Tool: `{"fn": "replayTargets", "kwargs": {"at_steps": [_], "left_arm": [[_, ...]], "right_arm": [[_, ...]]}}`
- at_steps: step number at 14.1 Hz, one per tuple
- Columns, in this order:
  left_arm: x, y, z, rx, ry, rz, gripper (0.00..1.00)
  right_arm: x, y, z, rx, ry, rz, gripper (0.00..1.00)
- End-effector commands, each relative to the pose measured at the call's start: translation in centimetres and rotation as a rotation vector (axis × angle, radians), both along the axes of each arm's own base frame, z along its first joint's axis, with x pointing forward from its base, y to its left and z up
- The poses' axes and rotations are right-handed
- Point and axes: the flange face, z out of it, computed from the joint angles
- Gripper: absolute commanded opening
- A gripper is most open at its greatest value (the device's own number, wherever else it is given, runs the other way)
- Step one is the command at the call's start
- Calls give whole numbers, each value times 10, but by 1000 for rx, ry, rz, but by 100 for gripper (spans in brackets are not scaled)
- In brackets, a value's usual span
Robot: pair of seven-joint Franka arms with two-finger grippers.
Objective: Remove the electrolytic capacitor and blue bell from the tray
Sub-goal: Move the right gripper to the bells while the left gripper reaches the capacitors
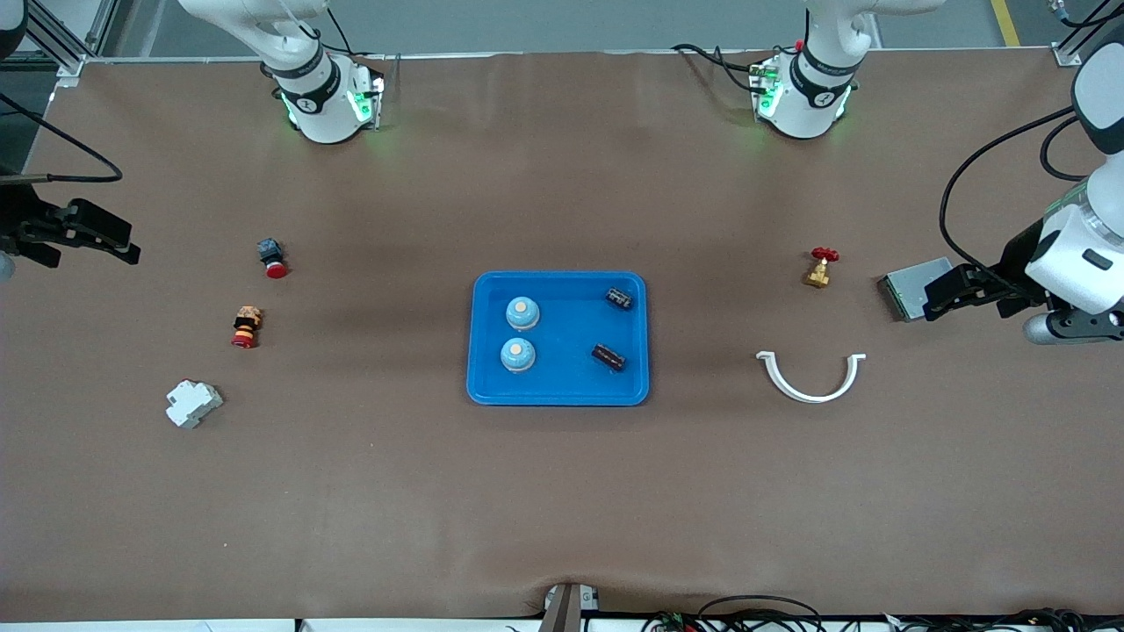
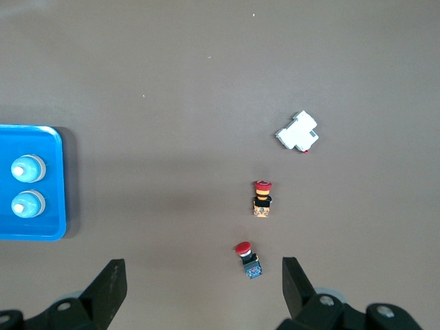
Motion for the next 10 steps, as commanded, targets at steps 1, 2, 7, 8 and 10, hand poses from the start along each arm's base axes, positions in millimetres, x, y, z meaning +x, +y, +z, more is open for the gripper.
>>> {"fn": "replayTargets", "kwargs": {"at_steps": [1,2,7,8,10], "left_arm": [[0,1,1,-3,-2,1,100],[0,2,0,-3,-1,2,100],[0,0,-7,-2,16,5,100],[2,0,-10,-3,23,25,100],[6,2,-23,-4,46,86,100]], "right_arm": [[-5,-1,1,12,3,-7,100],[-5,-1,0,12,4,-7,100],[-5,1,1,23,3,-12,100],[-6,3,-2,44,10,-16,100],[-7,4,-6,55,18,-21,100]]}}
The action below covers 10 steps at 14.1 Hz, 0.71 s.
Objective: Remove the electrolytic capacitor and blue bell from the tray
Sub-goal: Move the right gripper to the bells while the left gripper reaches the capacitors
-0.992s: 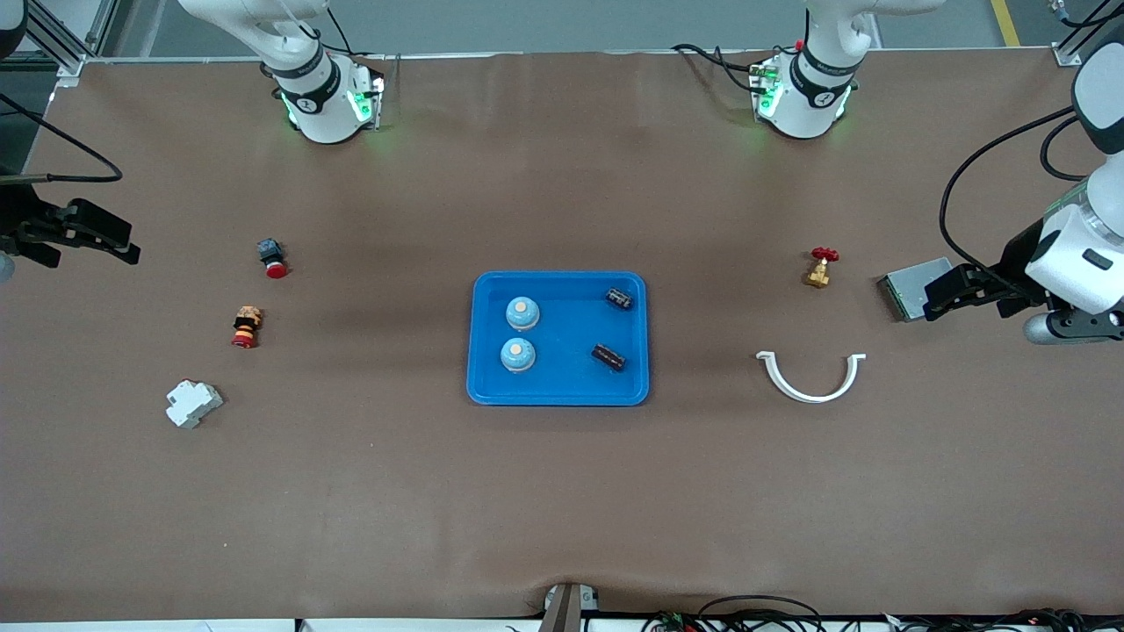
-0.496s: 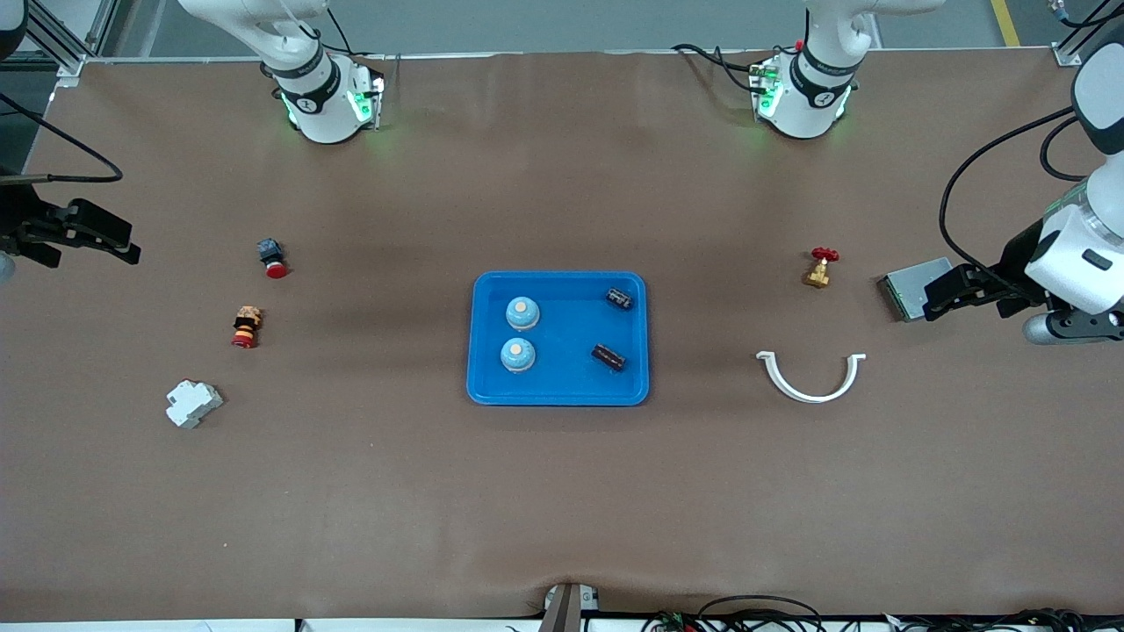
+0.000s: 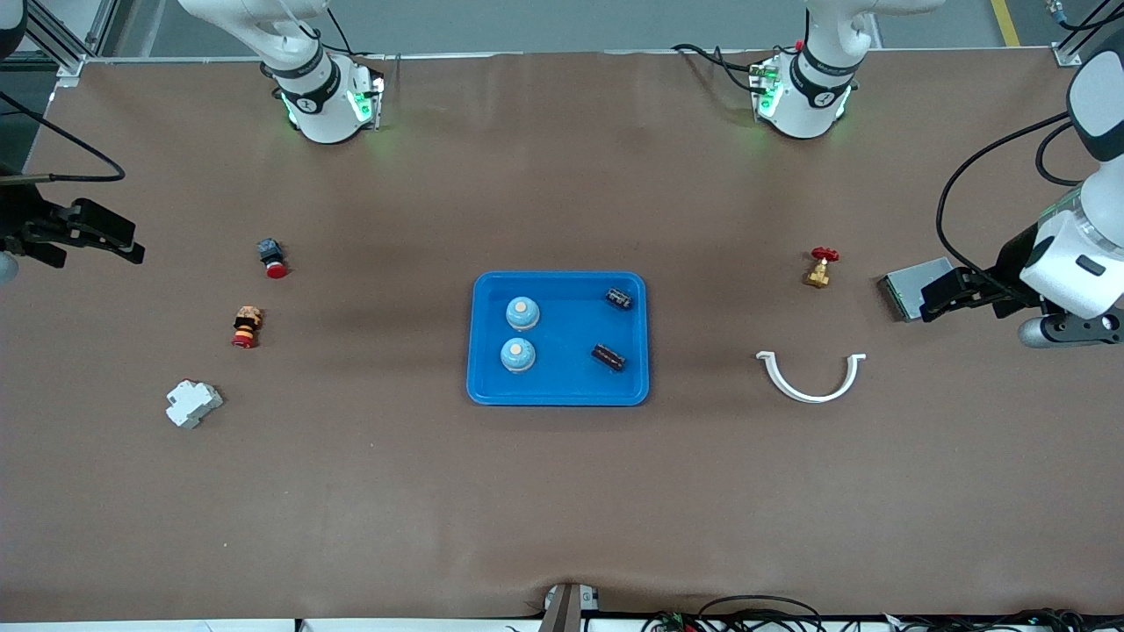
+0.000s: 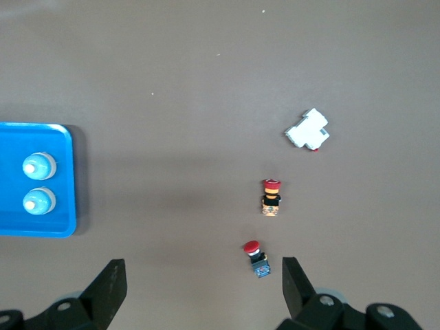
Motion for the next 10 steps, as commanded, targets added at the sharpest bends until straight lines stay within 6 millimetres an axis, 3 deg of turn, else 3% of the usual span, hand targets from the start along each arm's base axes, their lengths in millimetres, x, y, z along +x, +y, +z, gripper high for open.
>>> {"fn": "replayTargets", "kwargs": {"at_steps": [1,4,6,8,10], "left_arm": [[5,-1,-16,-4,32,52,100],[11,-15,-43,4,82,41,100],[12,-21,-53,7,111,29,100],[10,-42,-54,9,114,-2,100],[5,-78,-57,-2,124,57,100]], "right_arm": [[-7,1,-5,29,16,-22,100],[-7,7,-27,66,61,-83,100],[-7,28,-48,61,85,-154,100],[-11,57,-77,59,65,-167,100],[-20,83,-110,88,50,-236,100]]}}
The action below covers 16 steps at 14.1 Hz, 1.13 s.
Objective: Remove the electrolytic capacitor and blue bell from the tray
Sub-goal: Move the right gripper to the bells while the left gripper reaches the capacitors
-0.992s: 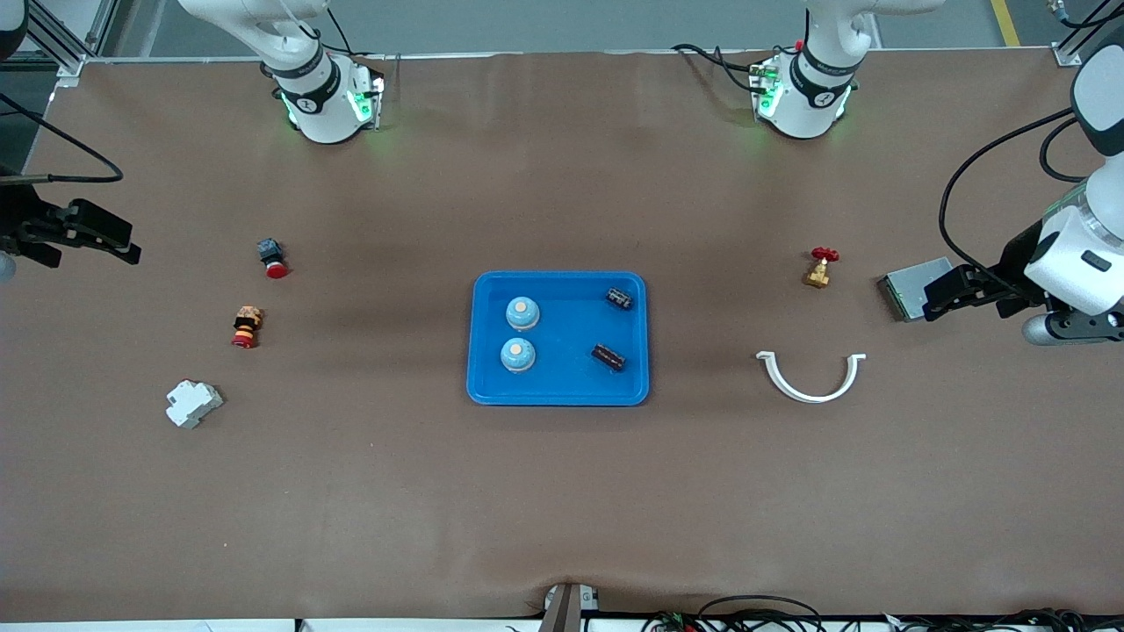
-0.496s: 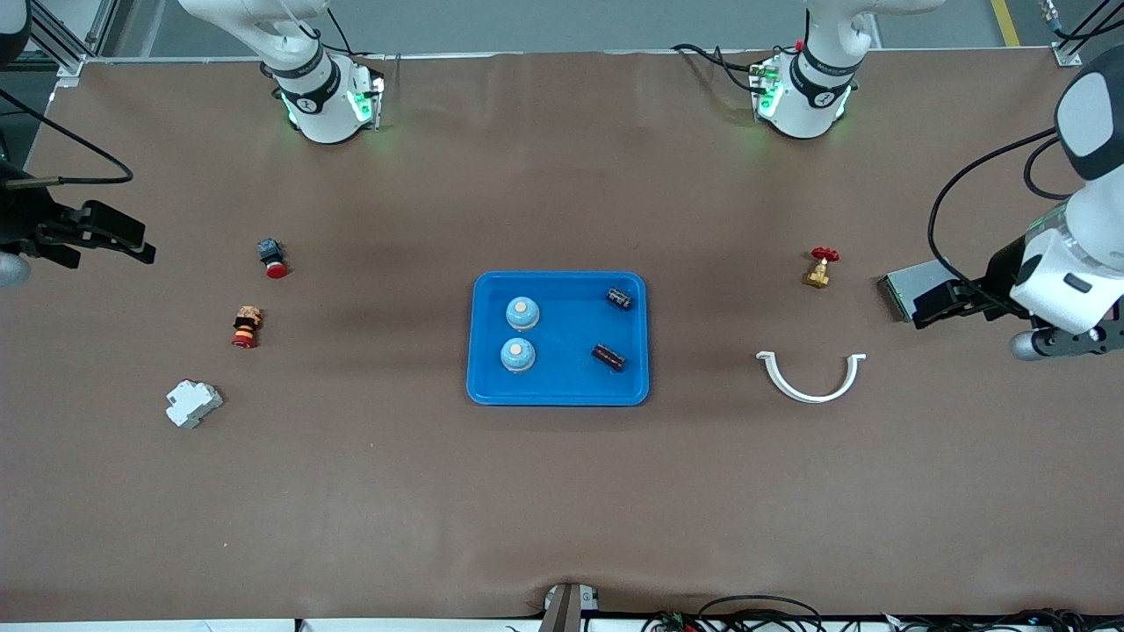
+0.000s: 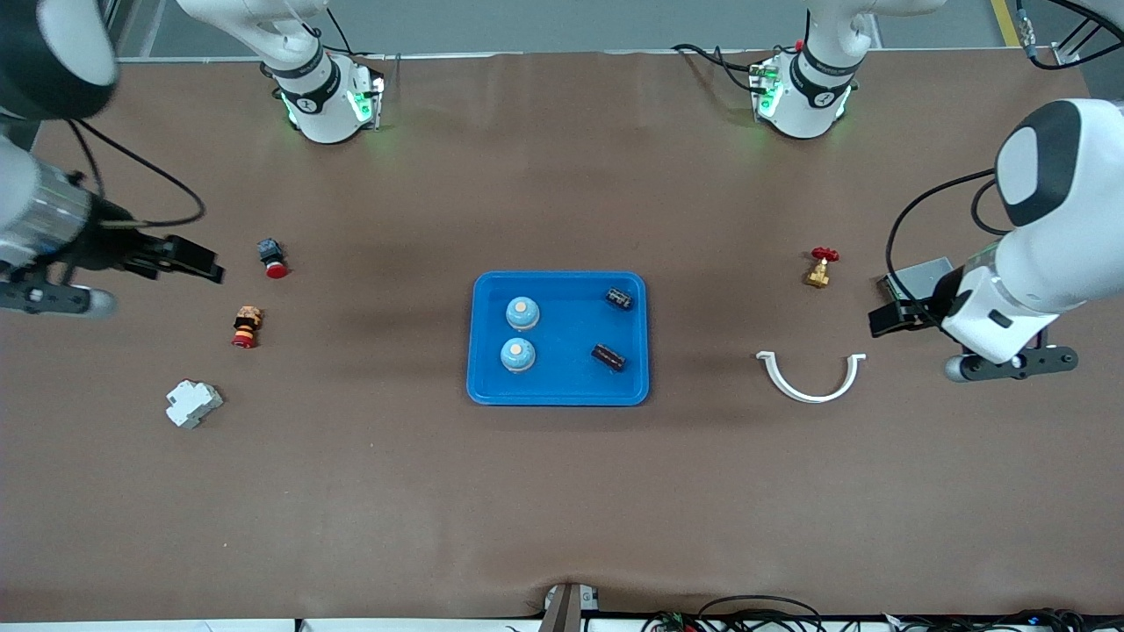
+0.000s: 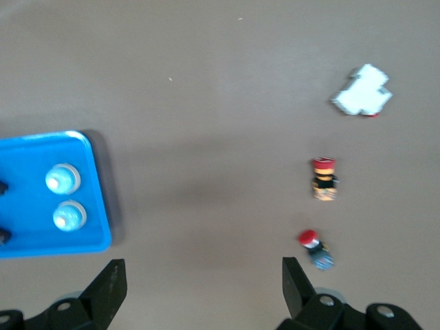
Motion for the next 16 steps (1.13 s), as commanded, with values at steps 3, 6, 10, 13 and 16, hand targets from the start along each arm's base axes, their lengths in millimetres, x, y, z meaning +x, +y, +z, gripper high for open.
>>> {"fn": "replayTargets", "kwargs": {"at_steps": [3,6,10,13,16], "left_arm": [[-18,-99,-7,0,42,264,100],[-19,-161,-27,23,59,361,100],[-30,-227,-76,89,98,526,100],[-27,-248,-96,28,117,569,100],[-19,-263,-108,-91,153,719,100]], "right_arm": [[-37,81,-60,19,-7,-160,100],[-53,136,-91,17,-24,-176,100],[-70,214,-147,-2,-6,-231,100],[-72,250,-188,0,-23,-277,100],[-75,275,-224,-2,-29,-306,100]]}}
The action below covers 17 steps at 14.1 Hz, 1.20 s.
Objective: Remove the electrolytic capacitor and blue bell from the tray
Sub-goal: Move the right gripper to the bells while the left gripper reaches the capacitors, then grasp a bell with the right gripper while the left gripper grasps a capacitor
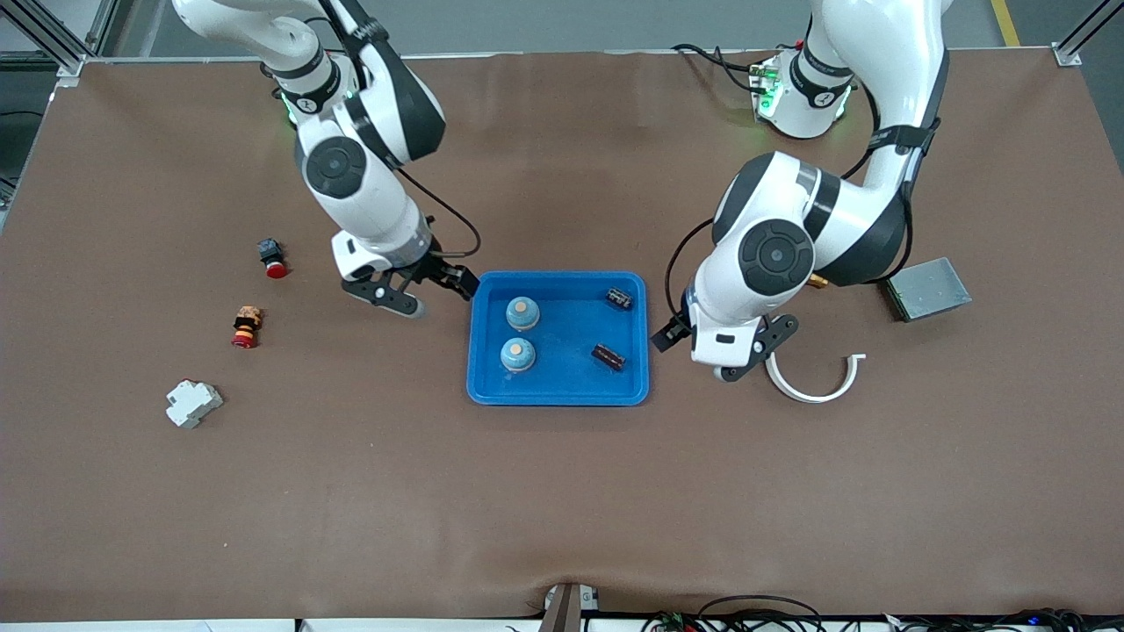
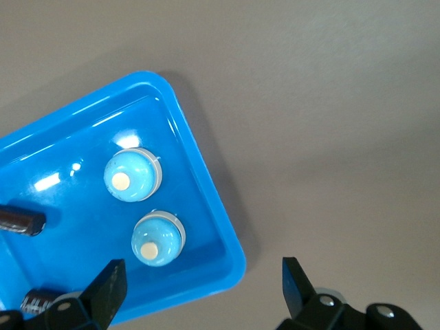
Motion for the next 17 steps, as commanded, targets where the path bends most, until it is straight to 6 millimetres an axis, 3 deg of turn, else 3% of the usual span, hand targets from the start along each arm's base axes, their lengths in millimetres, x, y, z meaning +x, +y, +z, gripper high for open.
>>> {"fn": "replayTargets", "kwargs": {"at_steps": [1,3,5,7,10,17], "left_arm": [[4,-22,-3,-54,-2,107,100],[11,-29,-9,-77,-57,129,100],[16,-35,-33,-69,-53,240,100],[9,-52,-50,-53,-49,268,100],[10,-58,-86,-38,-55,279,100],[12,-63,-122,-39,-70,299,100]], "right_arm": [[0,23,-25,2,1,-38,100],[3,40,-46,-7,13,-57,100],[0,62,-65,-16,27,-73,100],[-4,83,-76,-23,32,-80,100],[-3,91,-87,-27,35,-74,100],[-11,111,-118,-42,41,-80,100]]}}
